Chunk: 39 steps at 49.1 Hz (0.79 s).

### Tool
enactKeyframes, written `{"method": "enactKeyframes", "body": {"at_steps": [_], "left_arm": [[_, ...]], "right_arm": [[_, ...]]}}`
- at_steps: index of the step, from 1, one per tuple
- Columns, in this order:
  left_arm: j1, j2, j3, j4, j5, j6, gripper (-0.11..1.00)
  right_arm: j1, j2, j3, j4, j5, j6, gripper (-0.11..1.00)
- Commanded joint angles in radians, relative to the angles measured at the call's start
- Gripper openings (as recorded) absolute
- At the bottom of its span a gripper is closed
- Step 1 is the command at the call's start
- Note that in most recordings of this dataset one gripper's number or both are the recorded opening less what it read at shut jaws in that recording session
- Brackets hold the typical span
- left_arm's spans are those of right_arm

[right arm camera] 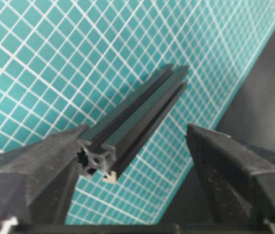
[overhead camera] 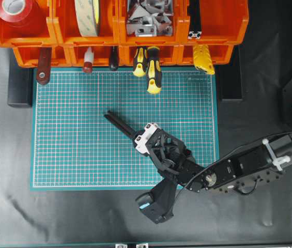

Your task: Pick frame from container rack with right arm.

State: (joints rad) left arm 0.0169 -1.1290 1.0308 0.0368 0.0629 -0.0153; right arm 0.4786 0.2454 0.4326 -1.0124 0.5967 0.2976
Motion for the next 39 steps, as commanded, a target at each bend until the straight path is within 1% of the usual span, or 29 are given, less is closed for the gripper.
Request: {"method": "enactKeyframes", "body": {"at_steps": [1,4,8,13,14,21,24,29,33,39], "left_arm": [[0.002,0.006,-0.017,0.003,-0.005,0.002,0.01],[0.002,0.006,-0.017,0.003,-0.005,0.002,0.01],[0.002,0.006,-0.015,0.003,-0.006,0.002,0.01],[0.002,0.006,-0.015,0.003,-0.005,0.000,0.01],[0.002,0.006,-0.015,0.003,-0.005,0.002,0.01],[0.002,0.006,-0.014,0.003,-0.005,0.002,0.01],[0.002,0.006,-0.012,0.003,-0.005,0.002,0.01],[0.002,0.006,-0.012,0.003,-0.005,0.000,0.01],[0.002,0.005,-0.012,0.003,-0.005,-0.002,0.01],[0.002,-0.002,-0.011,0.003,-0.005,-0.002,0.01]], "right_arm": [[0.009,-0.015,-0.009,0.035,-0.008,0.002,0.80],[0.014,-0.015,-0.011,0.072,-0.009,0.002,0.82],[0.025,-0.014,-0.012,0.126,-0.015,0.002,0.82],[0.044,-0.011,-0.012,0.198,-0.031,0.003,0.82],[0.051,-0.011,-0.014,0.219,-0.032,0.003,0.82],[0.078,-0.011,-0.009,0.284,-0.040,0.003,0.82],[0.087,-0.011,-0.009,0.298,-0.040,0.003,0.82],[0.092,-0.014,-0.017,0.301,-0.031,0.014,0.82],[0.091,-0.028,-0.028,0.299,-0.018,0.048,0.82],[0.092,-0.066,-0.052,0.290,0.031,0.104,0.82]]}}
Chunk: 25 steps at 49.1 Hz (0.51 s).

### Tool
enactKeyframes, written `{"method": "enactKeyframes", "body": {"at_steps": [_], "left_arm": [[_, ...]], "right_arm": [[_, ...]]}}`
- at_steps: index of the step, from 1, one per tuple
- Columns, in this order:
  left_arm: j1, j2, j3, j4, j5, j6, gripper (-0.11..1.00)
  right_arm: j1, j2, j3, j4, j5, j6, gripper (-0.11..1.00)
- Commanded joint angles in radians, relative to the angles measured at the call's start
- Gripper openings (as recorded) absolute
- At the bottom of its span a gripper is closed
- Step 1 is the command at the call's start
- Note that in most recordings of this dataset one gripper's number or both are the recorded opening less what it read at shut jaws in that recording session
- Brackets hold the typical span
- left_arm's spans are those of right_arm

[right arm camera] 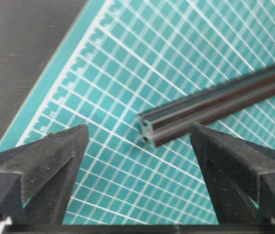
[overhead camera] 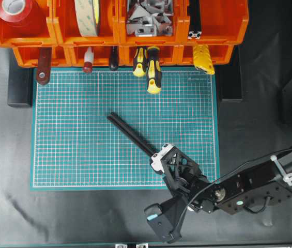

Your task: Pick frame from container rack with right arm.

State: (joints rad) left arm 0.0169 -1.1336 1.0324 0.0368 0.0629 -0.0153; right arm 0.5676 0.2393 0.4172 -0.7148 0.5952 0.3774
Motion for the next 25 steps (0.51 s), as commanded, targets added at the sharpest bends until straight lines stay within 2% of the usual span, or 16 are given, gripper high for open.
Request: {"method": "enactKeyframes", "body": {"at_steps": [1,12,25], "left_arm": [[0.002,0.002,-0.014,0.003,-0.005,-0.002,0.01],[0.005,-0.008,-0.012,0.003,0.046,-0.003,0.01],[0.005,-0.017,-0.015,0.003,0.089,-0.003,0.01]], "right_arm": [[0.003,-0.069,-0.041,-0.008,0.044,0.034,0.82],[0.014,-0.179,-0.072,-0.009,0.127,0.179,0.82],[0.046,-0.305,-0.067,-0.057,0.132,0.353,0.82]]}}
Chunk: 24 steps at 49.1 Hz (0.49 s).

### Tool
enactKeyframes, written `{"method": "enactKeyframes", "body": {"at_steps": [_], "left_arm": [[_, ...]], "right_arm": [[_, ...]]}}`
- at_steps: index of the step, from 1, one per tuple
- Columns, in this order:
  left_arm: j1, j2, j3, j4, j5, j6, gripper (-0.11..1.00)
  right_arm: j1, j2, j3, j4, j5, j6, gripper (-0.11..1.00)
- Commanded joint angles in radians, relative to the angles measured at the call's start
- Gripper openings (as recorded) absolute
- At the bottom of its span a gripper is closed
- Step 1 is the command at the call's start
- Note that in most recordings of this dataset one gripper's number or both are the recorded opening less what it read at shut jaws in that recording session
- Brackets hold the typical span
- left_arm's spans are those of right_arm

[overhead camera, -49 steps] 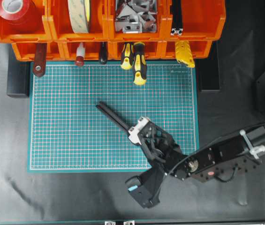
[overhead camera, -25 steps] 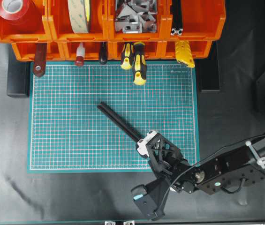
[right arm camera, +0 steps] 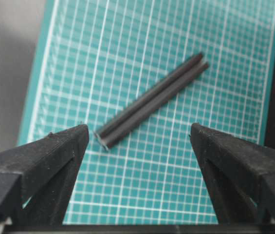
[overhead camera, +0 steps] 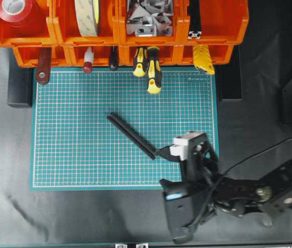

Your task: Pick frame from container rack with right arm.

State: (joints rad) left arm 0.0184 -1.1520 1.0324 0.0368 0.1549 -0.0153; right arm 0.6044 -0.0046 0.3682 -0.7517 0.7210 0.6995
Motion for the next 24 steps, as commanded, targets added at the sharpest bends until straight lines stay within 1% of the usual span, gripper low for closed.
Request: {"method": "enactKeyframes", "body": {"at_steps": [1,7,14,24], "left_arm": [[0.003,0.000,-0.015,0.003,-0.003,-0.003,0.01],[0.003,-0.009,-0.018,0.003,-0.003,-0.003,0.01],[0.003,-0.020,-0.018,0.003,-0.003,-0.003,0.01],[0.003,-0.026,-0.017,0.003,-0.003,-0.003,0.01]], "right_arm": [[0.011,-0.072,-0.017,-0.026,0.008,0.043,0.82],[0.028,-0.140,-0.003,-0.066,0.006,0.129,0.82],[0.044,-0.202,0.023,-0.123,0.000,0.204,0.81],[0.051,-0.270,0.075,-0.181,-0.034,0.304,0.79]]}}
